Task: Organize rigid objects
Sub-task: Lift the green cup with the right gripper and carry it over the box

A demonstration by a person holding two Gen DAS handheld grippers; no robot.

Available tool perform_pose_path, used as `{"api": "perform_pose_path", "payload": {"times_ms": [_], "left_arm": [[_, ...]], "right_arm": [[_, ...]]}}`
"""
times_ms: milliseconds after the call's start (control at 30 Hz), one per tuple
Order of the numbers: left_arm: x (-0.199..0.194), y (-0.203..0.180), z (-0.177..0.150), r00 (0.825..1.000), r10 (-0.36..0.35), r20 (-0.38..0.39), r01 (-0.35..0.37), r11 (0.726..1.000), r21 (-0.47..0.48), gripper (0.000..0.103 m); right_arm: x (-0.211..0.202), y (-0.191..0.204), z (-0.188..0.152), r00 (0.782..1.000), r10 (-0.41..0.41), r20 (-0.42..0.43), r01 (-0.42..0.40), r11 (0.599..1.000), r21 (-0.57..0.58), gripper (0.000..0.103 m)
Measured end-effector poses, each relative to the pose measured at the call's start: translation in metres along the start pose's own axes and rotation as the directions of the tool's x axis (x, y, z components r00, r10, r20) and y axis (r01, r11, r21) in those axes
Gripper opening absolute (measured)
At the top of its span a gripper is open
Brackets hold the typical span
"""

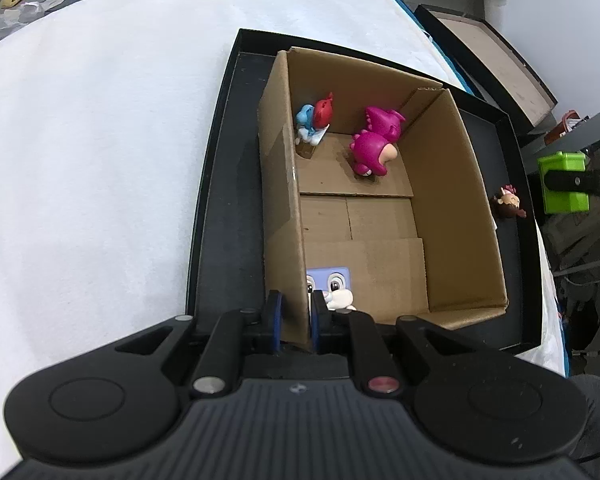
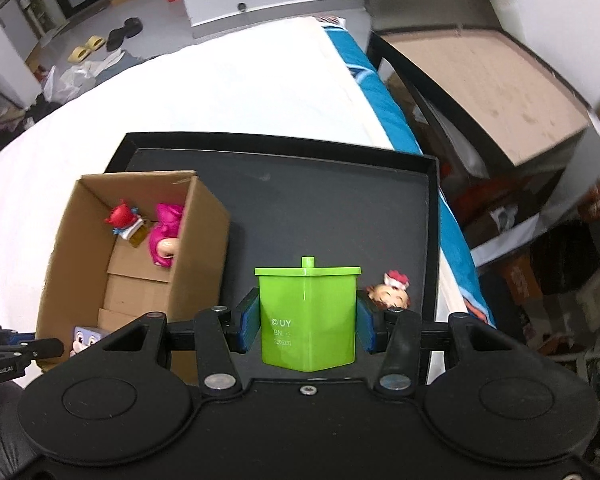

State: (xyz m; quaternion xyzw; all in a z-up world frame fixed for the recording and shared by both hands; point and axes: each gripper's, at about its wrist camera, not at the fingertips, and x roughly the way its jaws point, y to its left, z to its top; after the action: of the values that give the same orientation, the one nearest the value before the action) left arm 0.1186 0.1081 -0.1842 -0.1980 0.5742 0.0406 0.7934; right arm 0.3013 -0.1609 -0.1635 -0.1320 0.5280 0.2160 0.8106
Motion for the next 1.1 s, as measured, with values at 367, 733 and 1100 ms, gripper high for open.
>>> {"api": "perform_pose_path", "payload": {"times_ms": [367,733,1100], "left_arm": [[0.0,0.004,0.0,1.0,-0.03,0.004,0.03,1.0,0.004,0.013],[0.0,0.01,0.0,0.998,-0.058,0.003,0.058,0.998,0.004,0.013],[0.0,0.012,0.0,0.998,-0.065,0.002,0.065,0.998,0.003,0.013]], "right_arm": [[-0.016,0.047,0.023,1.0,0.011,0.011,-0.01,0.996,-0.092,0.047],[-0.016,0.104,0.037,0.999,0.036,0.005,-0.034,0.981,-0.193,0.047],[0.003,0.153,0.033,0.998,0.055,-0.033,-0.061,0.962,-0.265,0.047]]}}
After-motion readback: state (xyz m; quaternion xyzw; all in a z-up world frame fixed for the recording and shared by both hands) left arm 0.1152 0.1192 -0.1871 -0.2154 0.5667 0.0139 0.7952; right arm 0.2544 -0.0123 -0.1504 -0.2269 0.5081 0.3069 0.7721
